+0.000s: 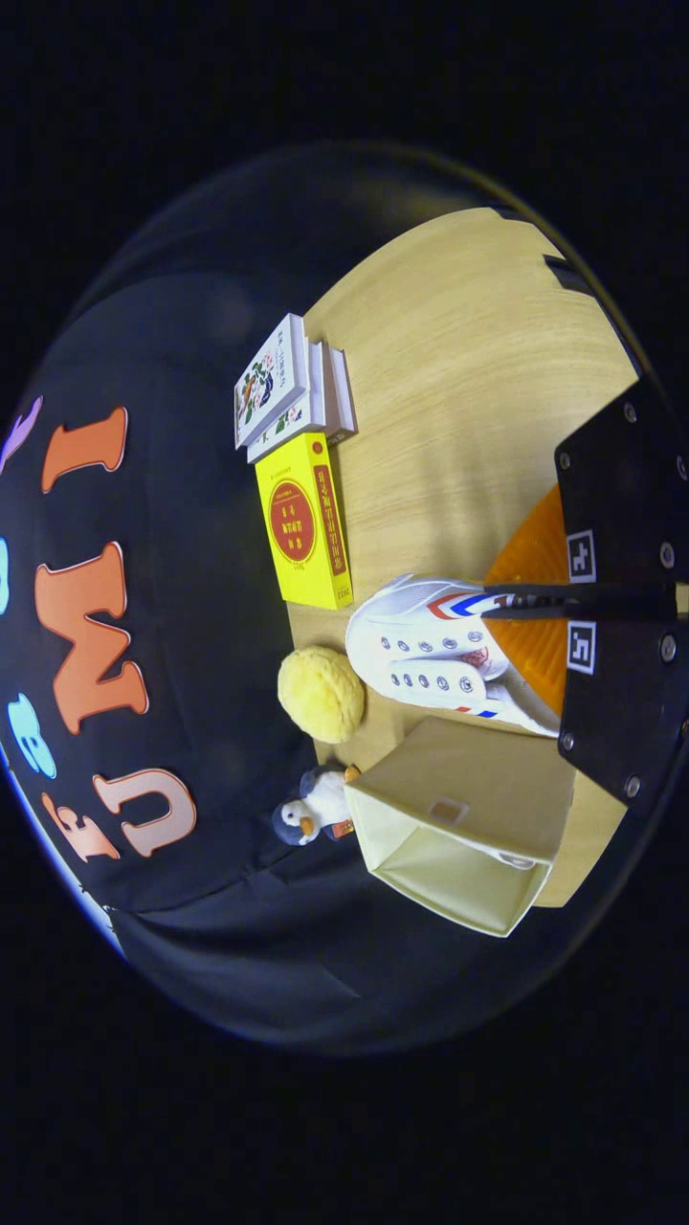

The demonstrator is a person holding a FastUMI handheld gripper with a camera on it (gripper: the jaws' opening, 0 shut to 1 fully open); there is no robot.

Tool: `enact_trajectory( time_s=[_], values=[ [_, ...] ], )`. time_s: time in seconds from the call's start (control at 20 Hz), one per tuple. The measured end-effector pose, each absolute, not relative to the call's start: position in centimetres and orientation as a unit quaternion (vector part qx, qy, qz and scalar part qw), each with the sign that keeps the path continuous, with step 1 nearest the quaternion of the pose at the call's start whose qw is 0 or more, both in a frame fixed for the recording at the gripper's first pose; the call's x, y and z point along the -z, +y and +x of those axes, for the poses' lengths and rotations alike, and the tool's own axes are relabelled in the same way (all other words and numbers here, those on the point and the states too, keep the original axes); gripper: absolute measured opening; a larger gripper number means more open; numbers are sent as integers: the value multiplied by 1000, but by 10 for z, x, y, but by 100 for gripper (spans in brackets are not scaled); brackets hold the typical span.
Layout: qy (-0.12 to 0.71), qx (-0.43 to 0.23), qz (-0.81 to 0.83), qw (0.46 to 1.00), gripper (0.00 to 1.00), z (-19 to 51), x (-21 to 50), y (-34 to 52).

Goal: Open the storage box then place both shoes into the box .Put the left shoe in first, then the right shoe, with the right side of both shoes facing outward in a uniform manner.

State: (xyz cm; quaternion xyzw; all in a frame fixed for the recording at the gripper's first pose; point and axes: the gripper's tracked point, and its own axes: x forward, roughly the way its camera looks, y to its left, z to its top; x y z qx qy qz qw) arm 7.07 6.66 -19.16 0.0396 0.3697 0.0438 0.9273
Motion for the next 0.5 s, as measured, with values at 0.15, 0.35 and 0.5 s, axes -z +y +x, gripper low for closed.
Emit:
enact_trajectory(
  time_s=[0.15,0.35,0.5],
  values=[
    [361,-41,56,930,0,69,178,114],
    [355,-42,69,932,0,65,163,161],
    [344,-41,74,935,0,65,154,189]
  ],
)
